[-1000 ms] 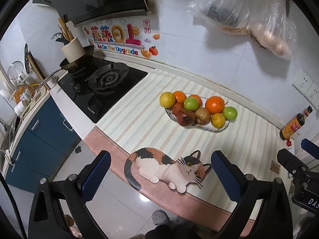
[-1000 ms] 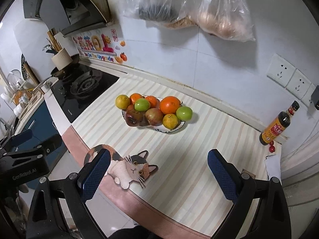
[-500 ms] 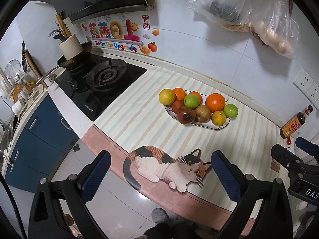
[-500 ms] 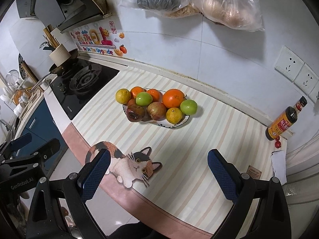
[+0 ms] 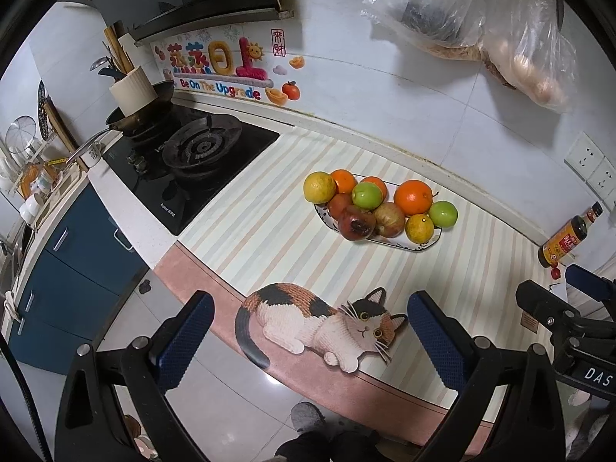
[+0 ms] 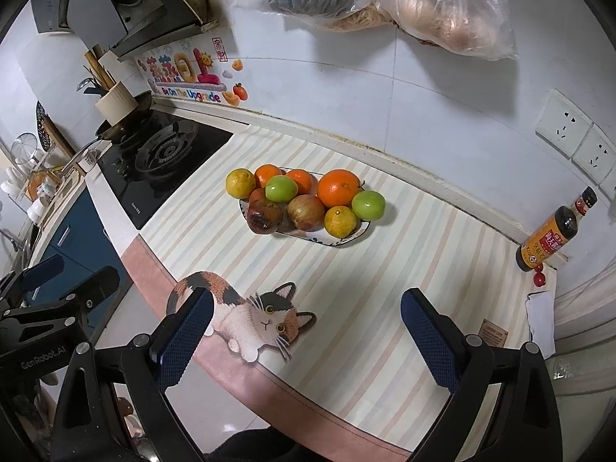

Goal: Organize fruits

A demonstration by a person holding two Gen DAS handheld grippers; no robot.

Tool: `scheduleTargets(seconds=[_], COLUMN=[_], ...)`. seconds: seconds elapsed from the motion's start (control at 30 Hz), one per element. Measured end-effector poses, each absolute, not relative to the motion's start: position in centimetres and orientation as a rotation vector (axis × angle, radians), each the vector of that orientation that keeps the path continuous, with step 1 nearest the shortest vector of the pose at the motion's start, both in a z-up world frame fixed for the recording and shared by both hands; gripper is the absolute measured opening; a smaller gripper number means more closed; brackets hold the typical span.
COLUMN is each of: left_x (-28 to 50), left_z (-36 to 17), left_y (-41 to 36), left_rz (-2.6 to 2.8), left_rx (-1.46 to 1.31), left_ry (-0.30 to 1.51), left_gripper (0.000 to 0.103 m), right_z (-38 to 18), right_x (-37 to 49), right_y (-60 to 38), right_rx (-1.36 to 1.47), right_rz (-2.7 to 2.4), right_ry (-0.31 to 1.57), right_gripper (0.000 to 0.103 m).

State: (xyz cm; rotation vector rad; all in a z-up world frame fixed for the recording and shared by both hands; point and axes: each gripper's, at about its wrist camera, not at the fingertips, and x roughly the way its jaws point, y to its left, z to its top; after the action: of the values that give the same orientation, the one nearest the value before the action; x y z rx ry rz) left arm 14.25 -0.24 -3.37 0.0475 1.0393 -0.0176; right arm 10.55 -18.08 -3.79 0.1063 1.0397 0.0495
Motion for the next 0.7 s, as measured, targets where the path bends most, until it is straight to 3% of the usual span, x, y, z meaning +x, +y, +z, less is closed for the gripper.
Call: scheduleTargets(seconds=[0.7], left_x=[14.09], left_z=[-3.48], left_y=[-0.25], left_rz=[-0.019], left_rx=[0.052], left_ry=[1.034], left_gripper=[0.103], right_z=[-4.31], right_x=[10.54], right_y=[-18.06], right_rx=[0.118], right_rz=[0.055], right_ry=[1.053], right_gripper=[0.1])
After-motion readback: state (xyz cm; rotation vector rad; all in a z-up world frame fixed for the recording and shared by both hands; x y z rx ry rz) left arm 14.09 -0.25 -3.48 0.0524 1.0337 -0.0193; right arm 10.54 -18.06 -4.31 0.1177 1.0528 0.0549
